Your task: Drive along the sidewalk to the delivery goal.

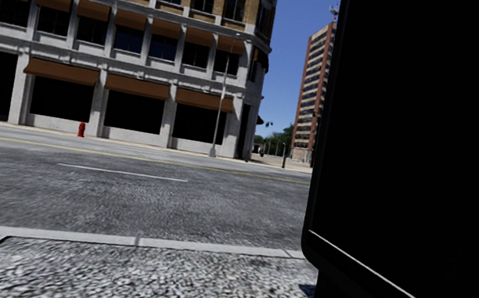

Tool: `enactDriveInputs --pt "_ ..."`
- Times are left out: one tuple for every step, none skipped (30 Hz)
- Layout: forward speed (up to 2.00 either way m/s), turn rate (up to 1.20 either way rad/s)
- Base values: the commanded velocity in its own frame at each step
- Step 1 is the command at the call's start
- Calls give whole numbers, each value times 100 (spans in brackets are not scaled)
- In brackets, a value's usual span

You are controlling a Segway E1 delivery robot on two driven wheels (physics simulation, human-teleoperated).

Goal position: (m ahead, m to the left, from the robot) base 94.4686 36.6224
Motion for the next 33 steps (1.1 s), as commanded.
enactDriveInputs --pt "-62 -39" --pt "-62 -39" --pt "-62 -39" --pt "-62 -39" --pt "-62 -39" --pt "-62 -39" --pt "-62 -40" --pt "-62 -45" --pt "-62 -47" --pt "-62 -48" --pt "-62 -48" --pt "-62 -52" --pt "-62 -54" --pt "-62 -55" --pt "-62 -55" --pt "-62 -55" --pt "-62 -55" --pt "-62 -55" --pt "-64 -55" --pt "-64 -55" --pt "-64 -55" --pt "-64 -55" --pt "-65 -55" --pt "-68 -56" --pt "-68 -56" --pt "-68 -56" --pt "-69 -56" --pt "-69 -56" --pt "-69 -56" --pt "-69 -56" --pt "-69 -56" --pt "-69 -56" --pt "-69 -56"
